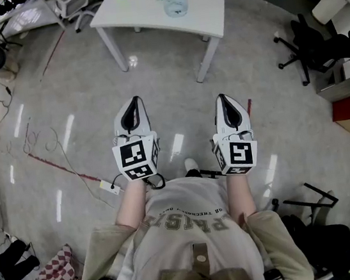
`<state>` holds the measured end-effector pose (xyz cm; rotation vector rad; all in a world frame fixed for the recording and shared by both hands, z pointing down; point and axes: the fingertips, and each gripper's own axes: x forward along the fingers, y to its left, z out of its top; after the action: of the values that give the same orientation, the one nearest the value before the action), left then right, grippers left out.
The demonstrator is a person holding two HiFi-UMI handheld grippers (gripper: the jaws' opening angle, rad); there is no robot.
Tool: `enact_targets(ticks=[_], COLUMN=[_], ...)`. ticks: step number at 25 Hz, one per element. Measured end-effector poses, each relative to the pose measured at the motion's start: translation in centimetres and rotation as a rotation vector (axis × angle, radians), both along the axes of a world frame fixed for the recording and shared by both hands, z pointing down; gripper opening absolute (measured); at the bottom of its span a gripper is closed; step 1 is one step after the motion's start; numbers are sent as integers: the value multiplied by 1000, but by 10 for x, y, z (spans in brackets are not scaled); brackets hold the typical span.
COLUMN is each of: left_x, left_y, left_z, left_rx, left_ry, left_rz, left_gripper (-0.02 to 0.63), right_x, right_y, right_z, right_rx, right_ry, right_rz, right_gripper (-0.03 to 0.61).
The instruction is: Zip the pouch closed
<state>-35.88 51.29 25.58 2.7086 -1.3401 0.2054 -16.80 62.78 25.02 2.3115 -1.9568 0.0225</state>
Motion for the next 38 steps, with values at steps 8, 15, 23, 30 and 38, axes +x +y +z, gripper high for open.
enact_targets(ticks=[8,15,23,30,38], left_x=[30,73,82,85,91], left_y=[-7,-8,-17,-44,-109], left_z=[7,4,8,30,46], left_rx=[-63,-88,-96,-145,-174], left_ry=[-28,-36,-54,-62,-50], left_rz=[22,47,-2,-25,1], left_gripper=[16,202,206,206,205], right_x=[36,76,99,101,112], right_y=[-7,-19,-42,-68,-128], right_z=[-5,-7,4,26,34], right_rx=[48,24,-3,-52,-66], right_ry=[-174,-187,-200,-213,-208], right_rz=[-58,-117,-163,-183,-146], right_gripper=[140,199,201,201,201])
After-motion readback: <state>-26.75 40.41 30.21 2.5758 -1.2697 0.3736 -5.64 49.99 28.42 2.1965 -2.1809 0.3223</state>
